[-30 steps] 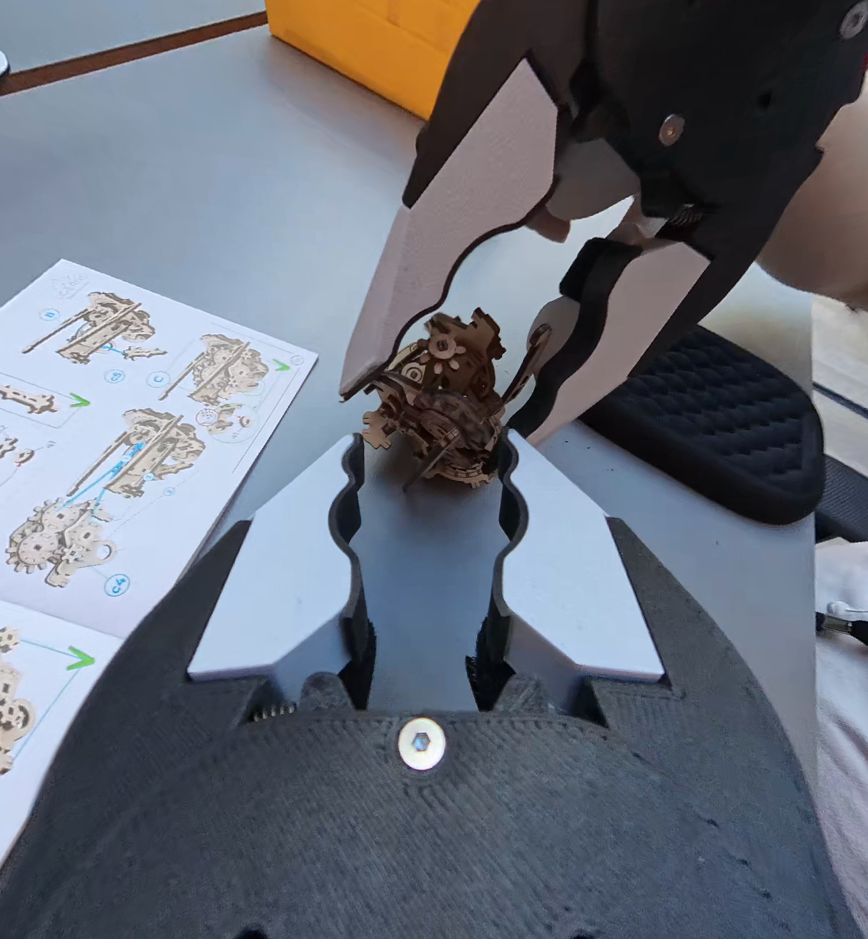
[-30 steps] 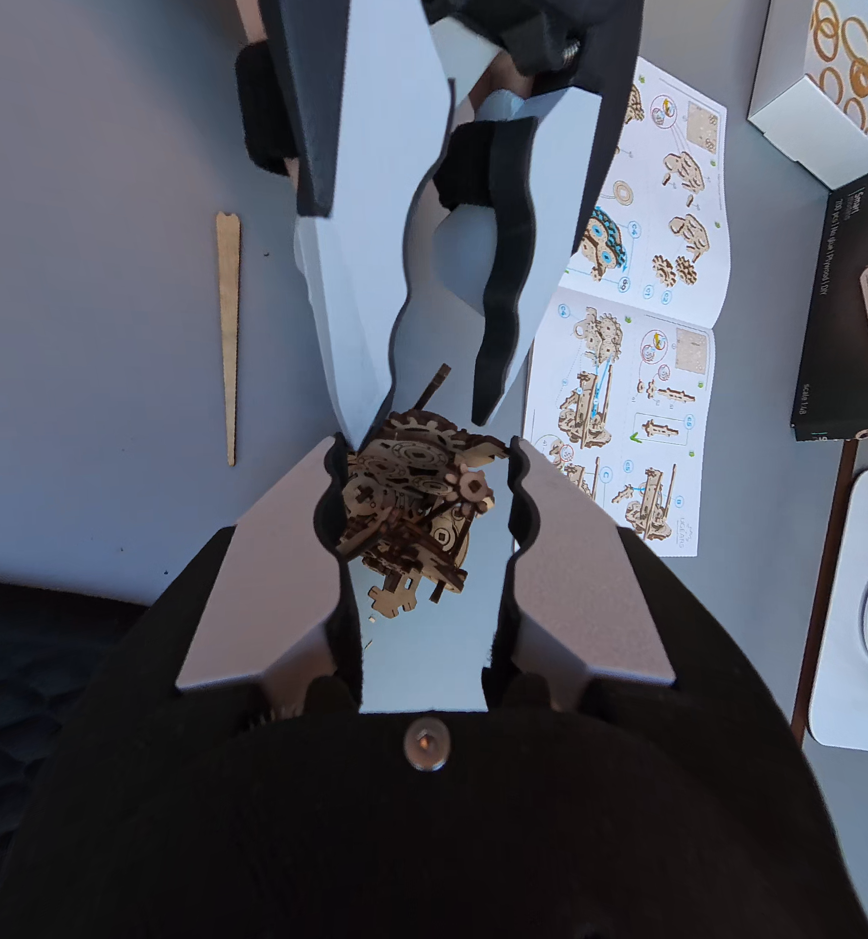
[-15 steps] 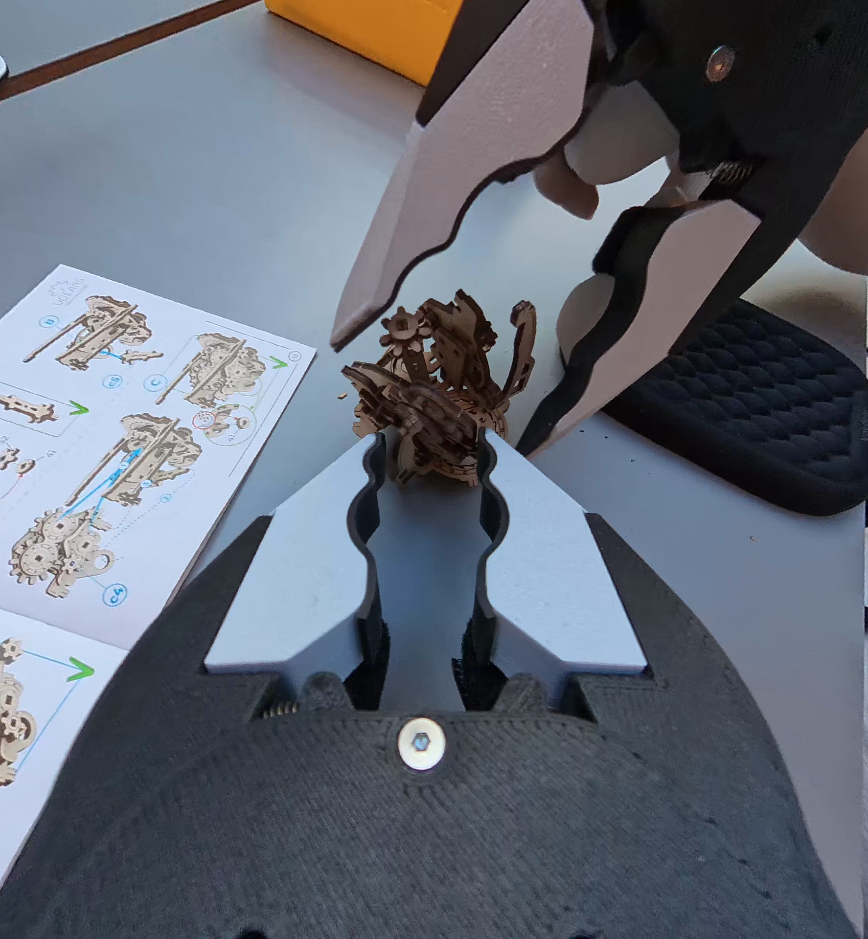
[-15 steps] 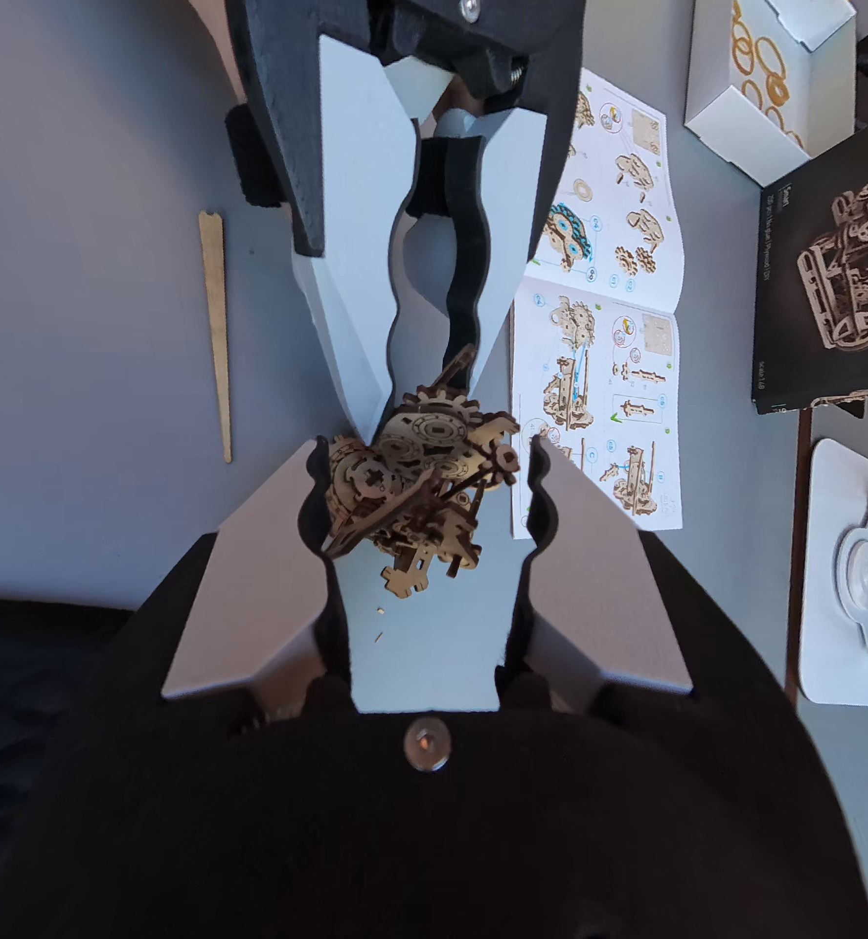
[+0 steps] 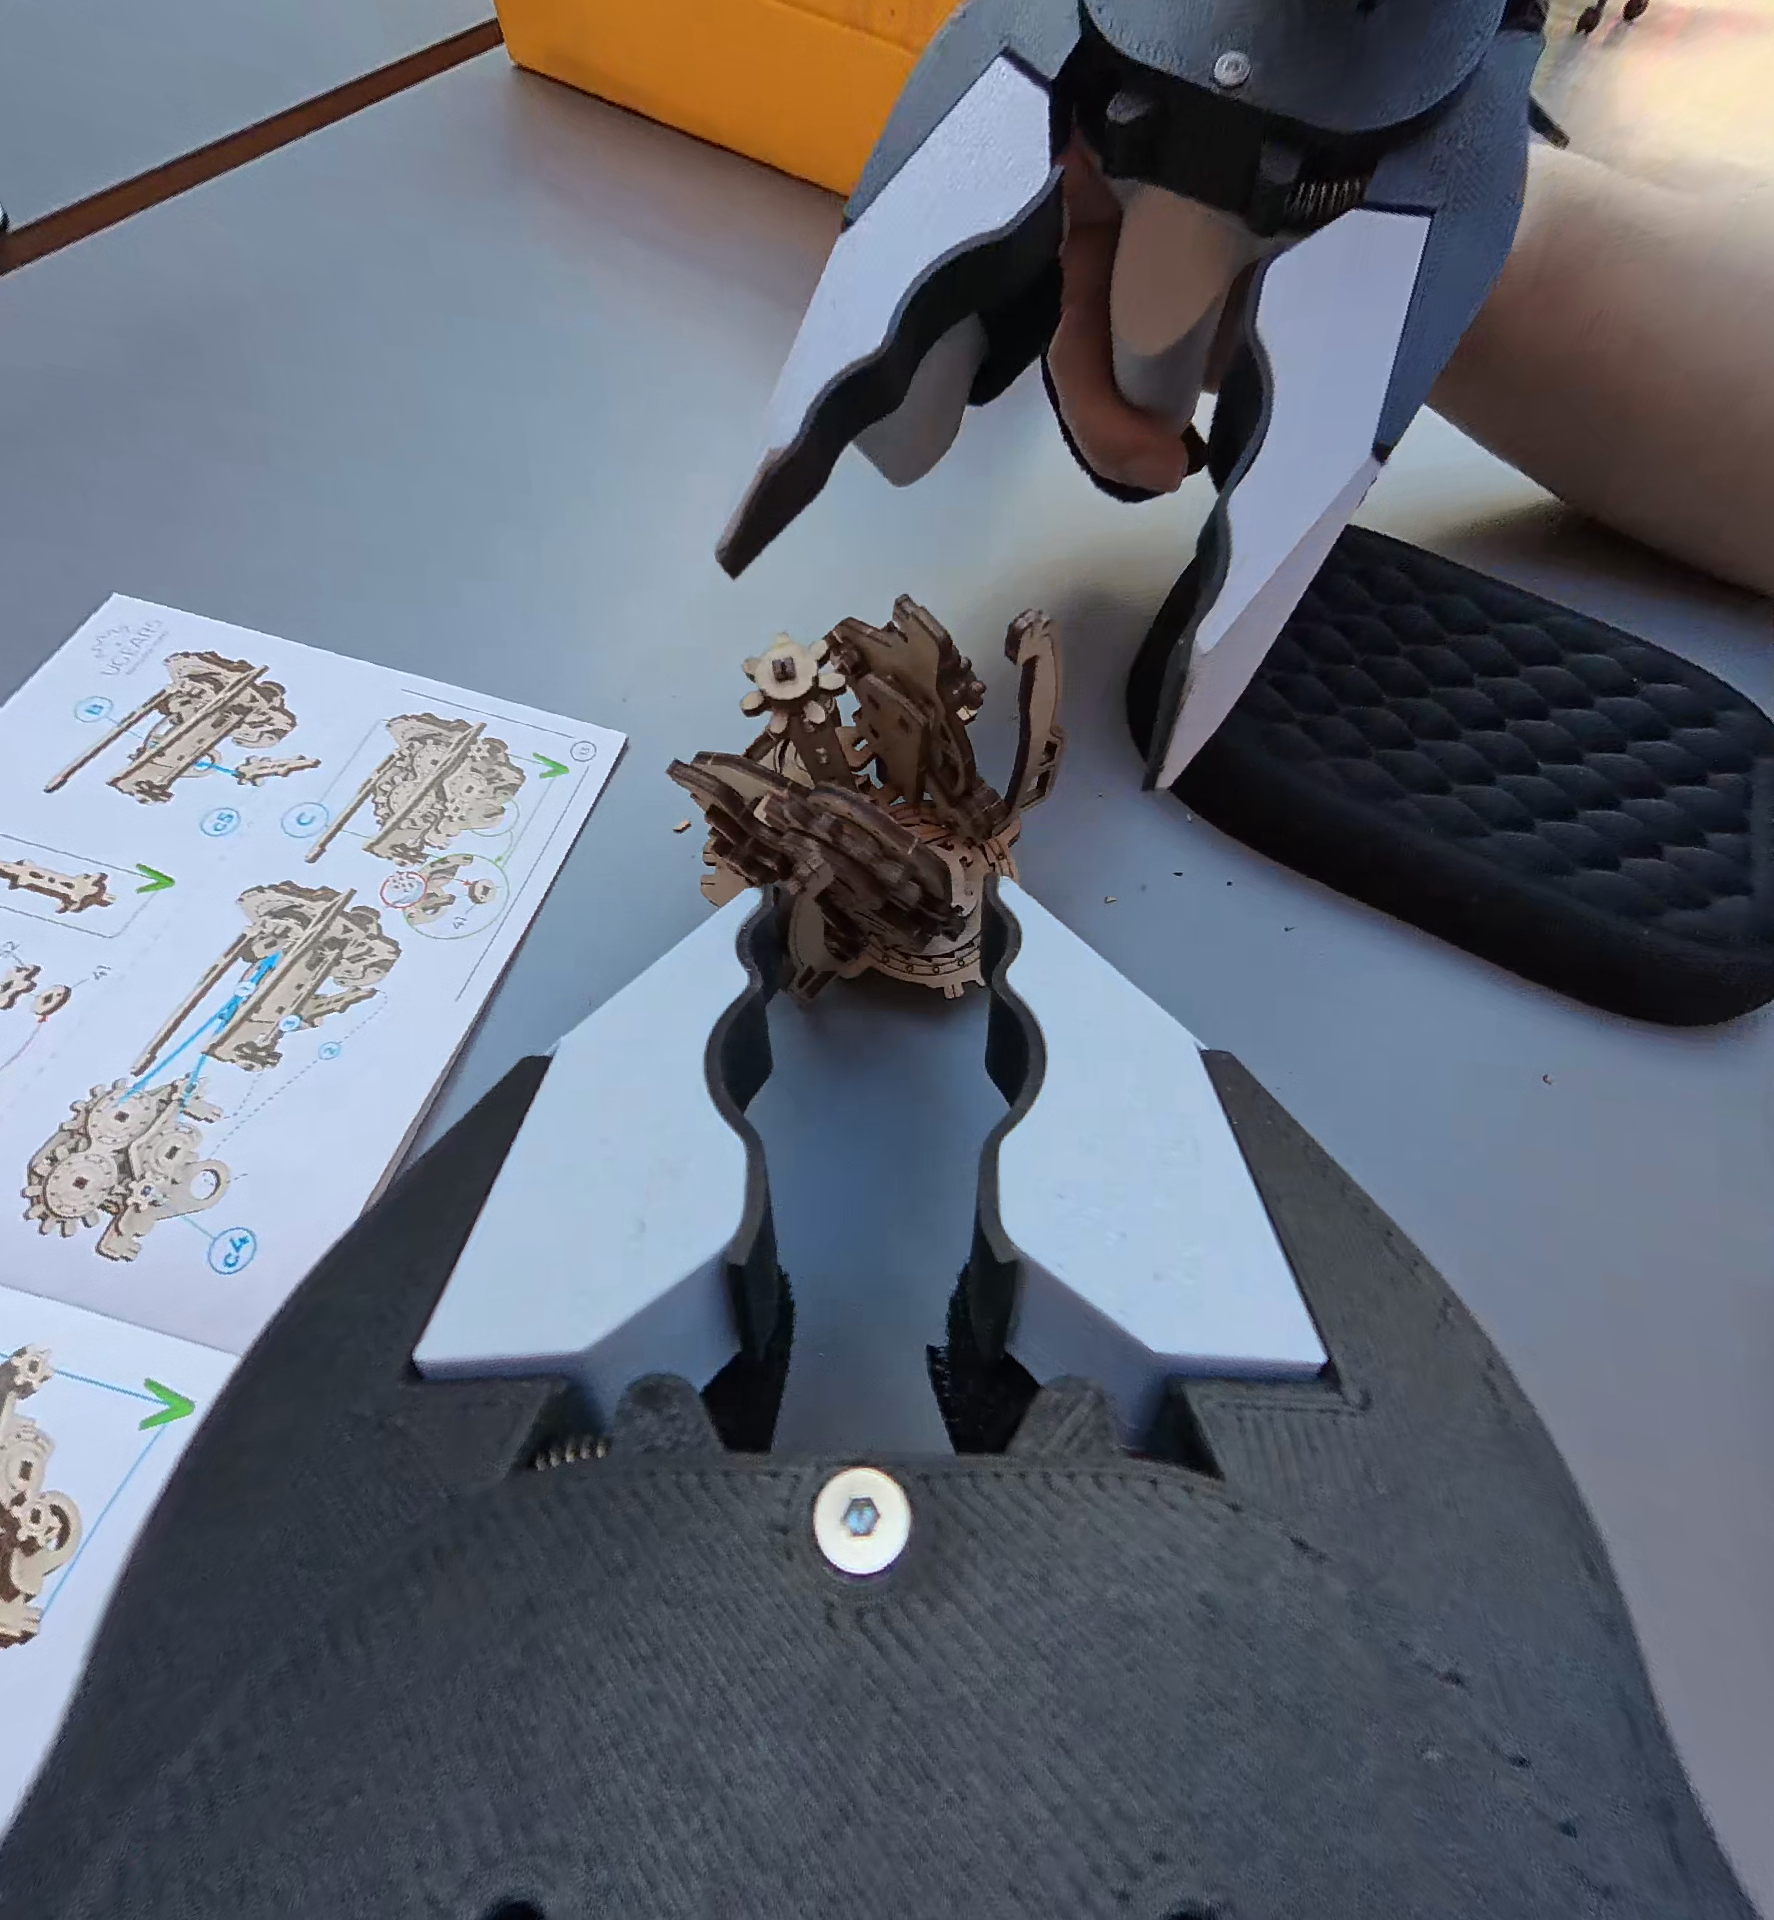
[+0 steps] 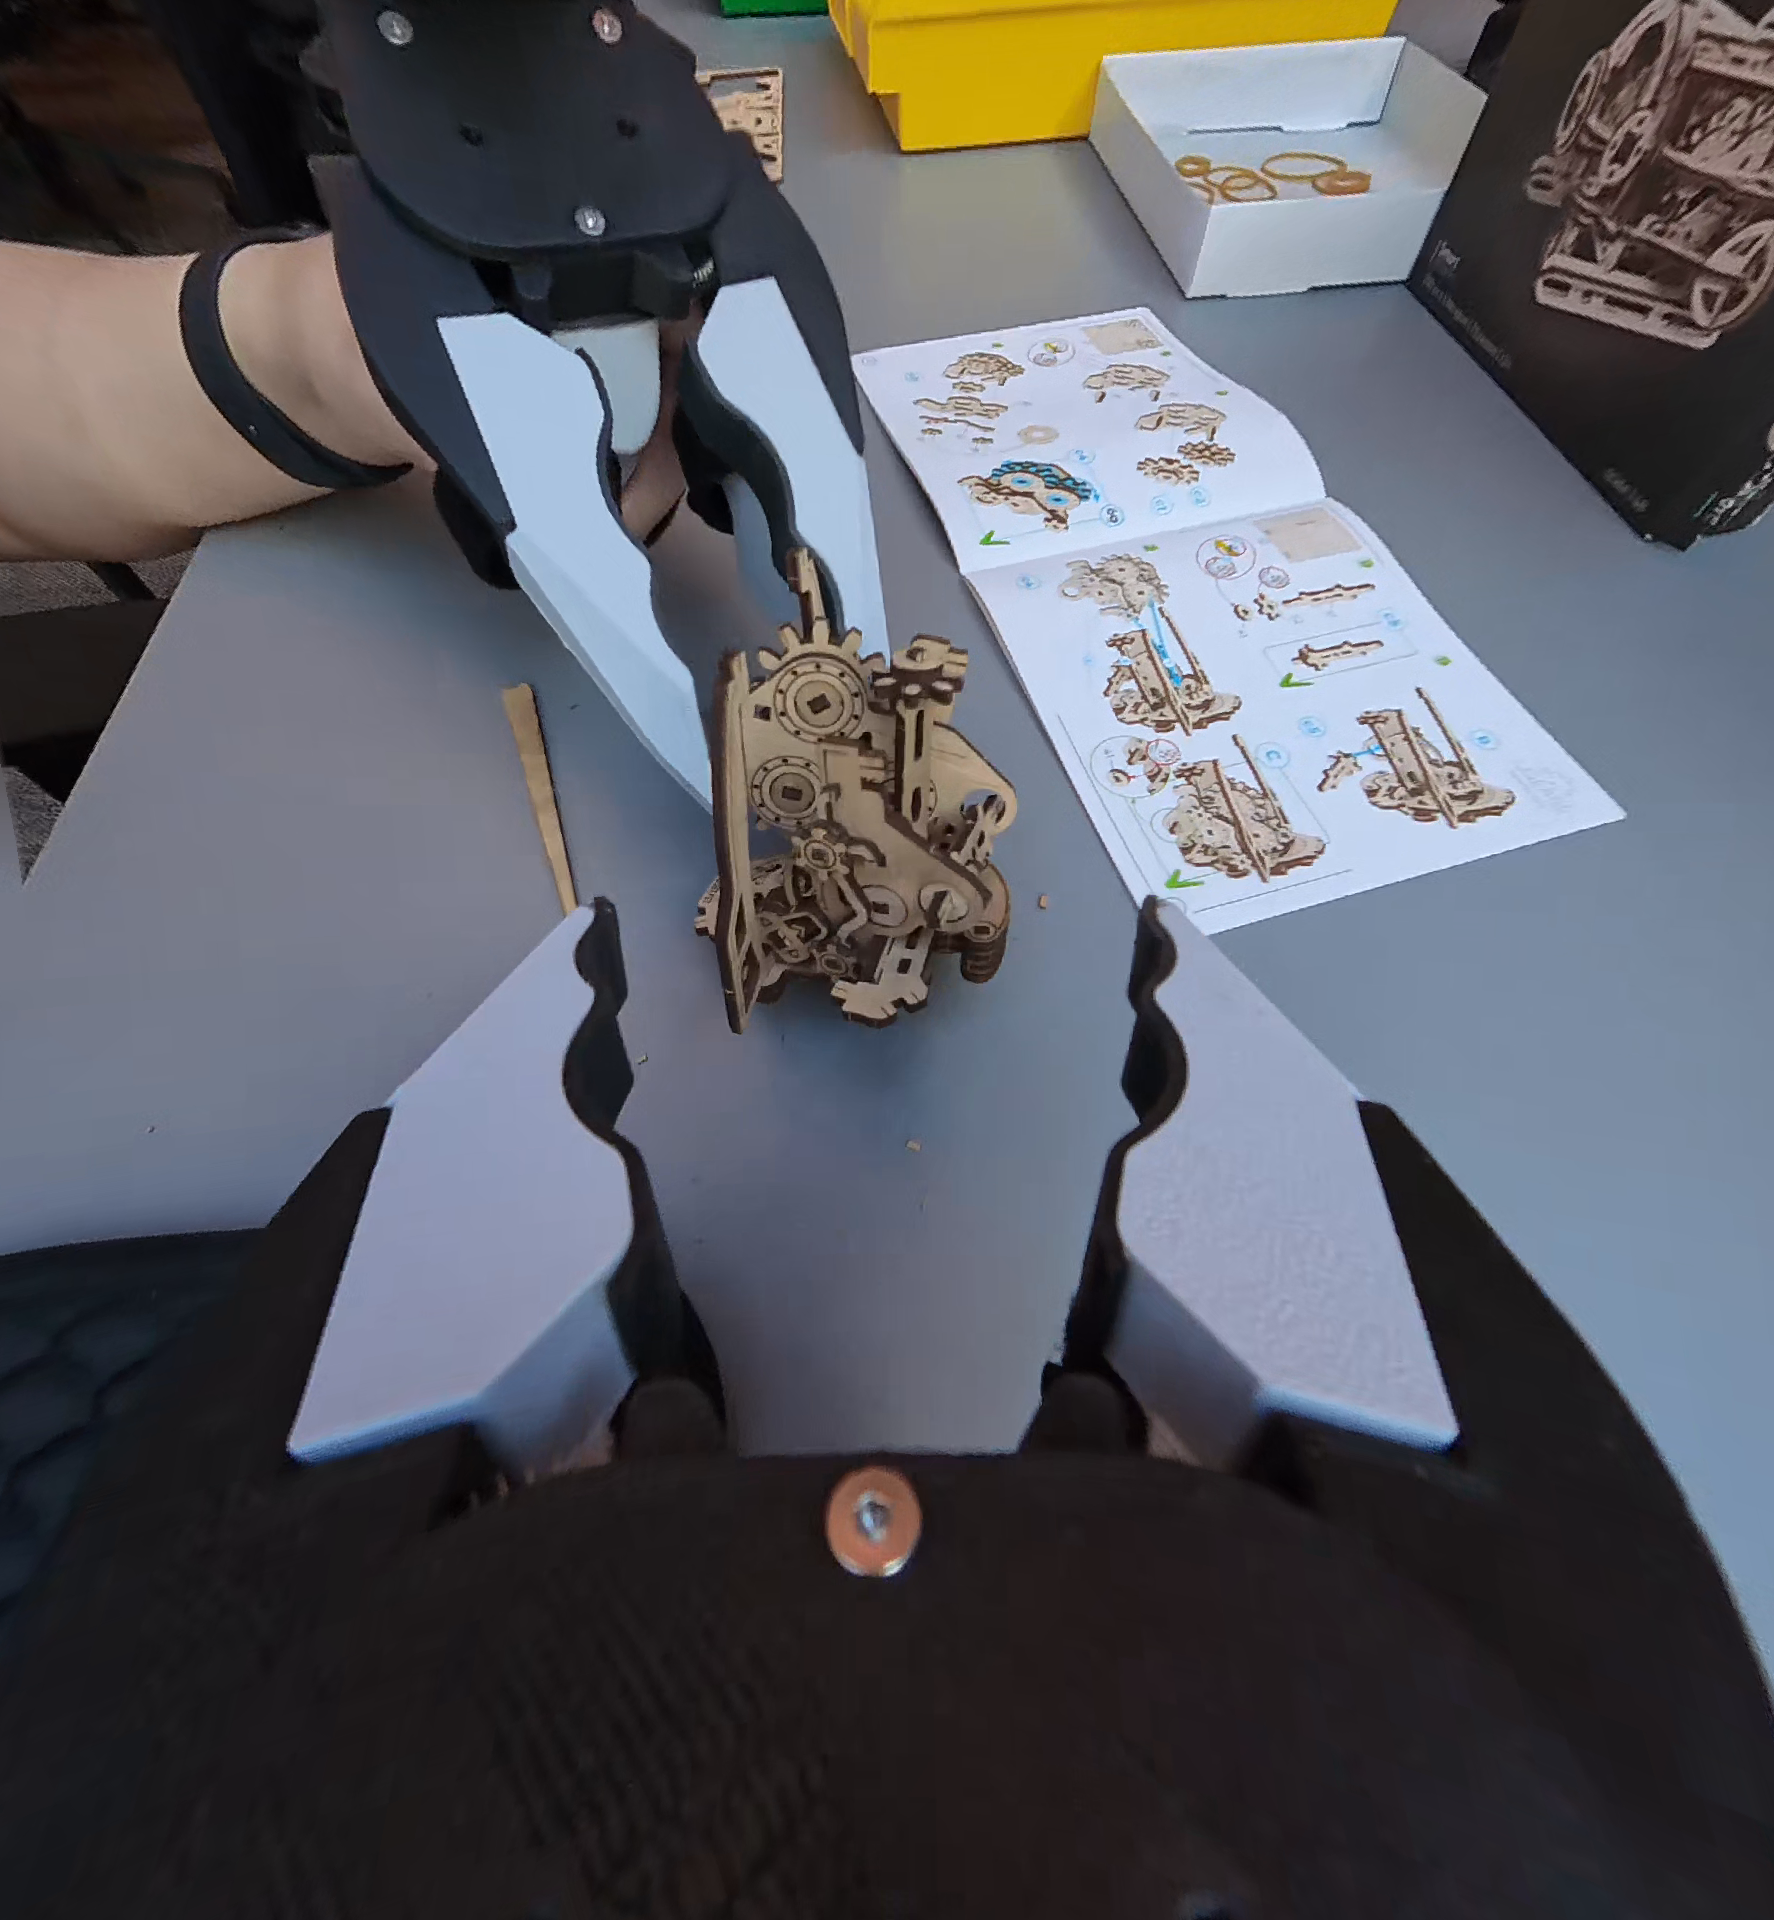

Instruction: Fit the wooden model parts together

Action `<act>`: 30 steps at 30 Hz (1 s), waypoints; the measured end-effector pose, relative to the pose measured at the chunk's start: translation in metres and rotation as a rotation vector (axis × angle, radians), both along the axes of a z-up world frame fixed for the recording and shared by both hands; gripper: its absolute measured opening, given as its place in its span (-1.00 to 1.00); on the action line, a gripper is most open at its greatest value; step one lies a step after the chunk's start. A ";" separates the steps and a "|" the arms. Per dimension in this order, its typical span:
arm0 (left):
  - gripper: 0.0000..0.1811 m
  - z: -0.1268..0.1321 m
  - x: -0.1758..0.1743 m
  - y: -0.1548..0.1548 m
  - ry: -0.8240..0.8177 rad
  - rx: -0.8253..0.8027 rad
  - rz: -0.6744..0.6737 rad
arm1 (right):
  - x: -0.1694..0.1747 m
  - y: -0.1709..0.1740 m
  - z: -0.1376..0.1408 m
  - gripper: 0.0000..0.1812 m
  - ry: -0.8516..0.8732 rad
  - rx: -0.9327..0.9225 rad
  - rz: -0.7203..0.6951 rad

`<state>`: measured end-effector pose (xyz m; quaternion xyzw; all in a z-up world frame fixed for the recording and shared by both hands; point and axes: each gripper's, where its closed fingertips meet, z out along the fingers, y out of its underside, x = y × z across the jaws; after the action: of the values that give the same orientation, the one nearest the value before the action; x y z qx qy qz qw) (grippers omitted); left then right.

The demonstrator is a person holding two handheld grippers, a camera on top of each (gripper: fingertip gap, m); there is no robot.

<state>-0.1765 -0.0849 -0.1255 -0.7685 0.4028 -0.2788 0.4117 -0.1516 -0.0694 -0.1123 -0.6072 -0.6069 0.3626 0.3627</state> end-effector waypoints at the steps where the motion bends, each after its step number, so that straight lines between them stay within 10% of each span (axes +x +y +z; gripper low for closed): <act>1: -0.60 0.000 0.000 0.000 0.004 0.008 0.001 | -0.001 0.000 -0.004 0.07 -0.013 0.007 -0.008; 30: -0.62 -0.007 -0.003 0.007 0.031 0.074 -0.040 | 0.006 -0.008 -0.009 -0.29 0.004 -0.001 0.129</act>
<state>-0.1799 -0.0778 -0.1325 -0.7487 0.4344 -0.2599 0.4280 -0.1452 -0.0773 -0.1208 -0.5664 -0.6437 0.3868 0.3395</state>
